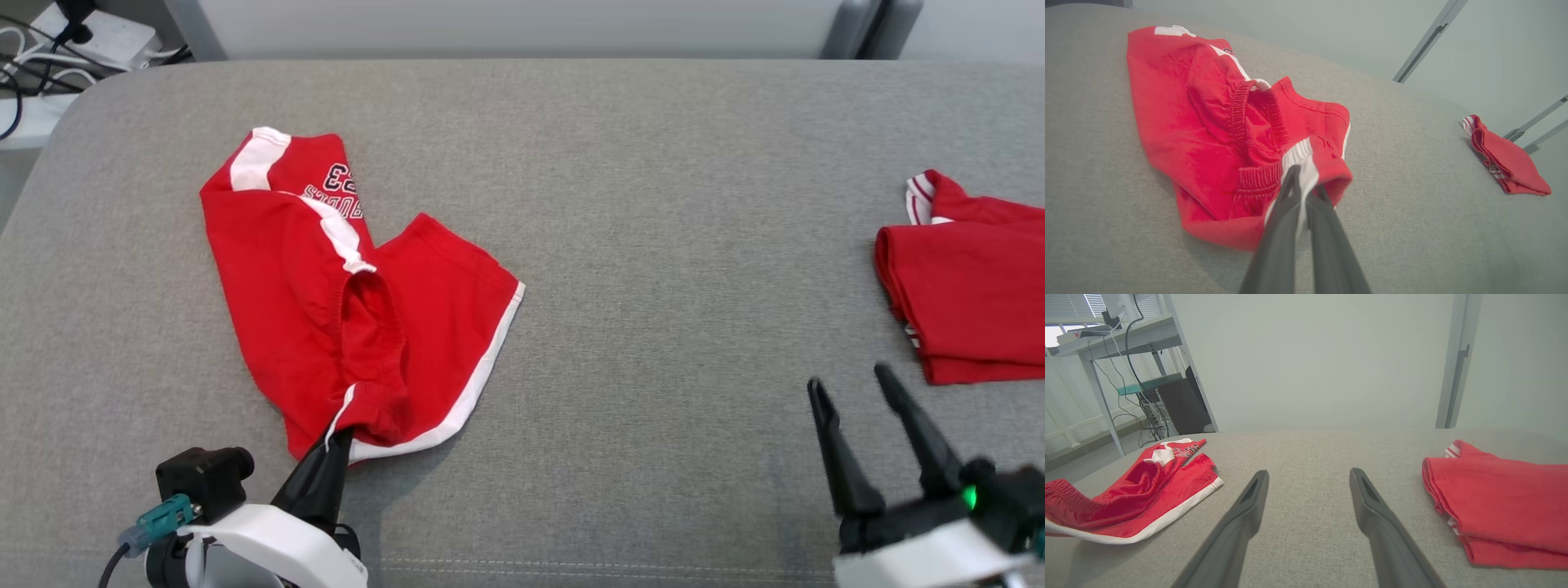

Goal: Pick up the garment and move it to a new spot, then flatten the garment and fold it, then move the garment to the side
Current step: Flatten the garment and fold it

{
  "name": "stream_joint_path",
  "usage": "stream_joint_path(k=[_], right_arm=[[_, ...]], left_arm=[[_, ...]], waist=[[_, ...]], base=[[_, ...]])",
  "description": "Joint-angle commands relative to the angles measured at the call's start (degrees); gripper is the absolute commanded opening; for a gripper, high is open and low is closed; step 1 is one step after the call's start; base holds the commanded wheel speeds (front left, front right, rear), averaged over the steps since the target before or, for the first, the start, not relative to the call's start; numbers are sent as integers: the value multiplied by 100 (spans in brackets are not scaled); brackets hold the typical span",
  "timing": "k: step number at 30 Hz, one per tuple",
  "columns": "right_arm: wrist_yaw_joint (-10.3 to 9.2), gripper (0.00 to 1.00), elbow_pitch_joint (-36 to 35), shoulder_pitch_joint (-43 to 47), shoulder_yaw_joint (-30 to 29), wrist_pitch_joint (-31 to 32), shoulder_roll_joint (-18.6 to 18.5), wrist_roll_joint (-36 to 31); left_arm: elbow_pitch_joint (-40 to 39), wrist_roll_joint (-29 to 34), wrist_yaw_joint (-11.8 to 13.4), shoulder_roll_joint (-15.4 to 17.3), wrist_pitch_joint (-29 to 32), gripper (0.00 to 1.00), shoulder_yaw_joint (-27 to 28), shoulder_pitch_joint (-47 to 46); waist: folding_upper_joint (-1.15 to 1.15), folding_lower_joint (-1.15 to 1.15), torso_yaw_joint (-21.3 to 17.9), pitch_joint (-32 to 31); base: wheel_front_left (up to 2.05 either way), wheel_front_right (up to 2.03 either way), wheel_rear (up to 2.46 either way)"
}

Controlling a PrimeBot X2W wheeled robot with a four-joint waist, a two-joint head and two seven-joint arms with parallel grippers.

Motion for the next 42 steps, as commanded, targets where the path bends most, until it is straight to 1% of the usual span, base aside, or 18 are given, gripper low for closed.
stream_joint_path(k=[1,4,5,7,10,14,18,24,29,34,35,36,37,38,42], right_arm=[[1,100,-52,-555,184,128,-376,-92],[1,100,203,-1289,623,471,-966,-81],[1,100,203,-1289,623,471,-966,-81],[1,100,445,-1836,1056,665,-1354,34],[1,100,885,-2593,1796,888,-1806,289],[1,100,1485,-3364,2781,1076,-2140,723],[1,100,2073,-3937,3672,1126,-2331,1137],[1,100,2859,-4570,4587,1038,-2438,1715],[1,100,3422,-4990,5131,1010,-2416,2057],[1,100,3835,-5321,5653,1037,-2354,2349],[1,96,3883,-5378,5749,1024,-2349,2404],[1,44,3926,-5425,5845,1008,-2342,2460],[1,24,3967,-5467,5939,1003,-2334,2514],[1,0,4000,-5506,6017,983,-2325,2572],[1,0,4064,-5611,6216,791,-2326,2781]], left_arm=[[-121,56,-45,104,-54,0,186,-287],[-57,102,-155,-11,-86,0,113,-434],[-57,102,-155,-11,-86,0,113,-434],[11,136,-249,-135,-105,0,35,-559],[177,190,-416,-358,-138,0,-106,-761],[485,249,-692,-681,-182,0,-306,-1046],[796,299,-948,-1013,-215,0,-507,-1305],[1214,331,-1246,-1402,-277,0,-702,-1568],[1475,335,-1396,-1599,-338,0,-780,-1645],[1638,334,-1471,-1699,-387,0,-787,-1684],[1660,335,-1480,-1712,-397,0,-782,-1690],[1682,335,-1487,-1721,-406,0,-776,-1694],[1701,337,-1491,-1730,-414,0,-771,-1697],[1715,338,-1494,-1736,-422,0,-764,-1699],[1766,336,-1508,-1736,-450,0,-719,-1707]], waist=[[0,0,159,128],[0,0,399,293],[0,0,399,293],[0,0,603,401],[0,0,948,526],[0,0,1407,624],[0,0,1793,685],[0,0,2210,765],[0,0,2374,808],[0,0,2462,851],[0,0,2470,857],[0,0,2474,859],[0,0,2474,862],[0,0,2470,868],[0,0,2419,870]], base=[[0,0,0],[0,0,0],[0,0,0],[0,0,0],[0,0,0],[0,0,0],[0,0,0],[0,0,0],[0,0,0],[0,0,0],[0,0,0],[0,0,0],[0,0,0],[0,0,0],[0,0,0]])
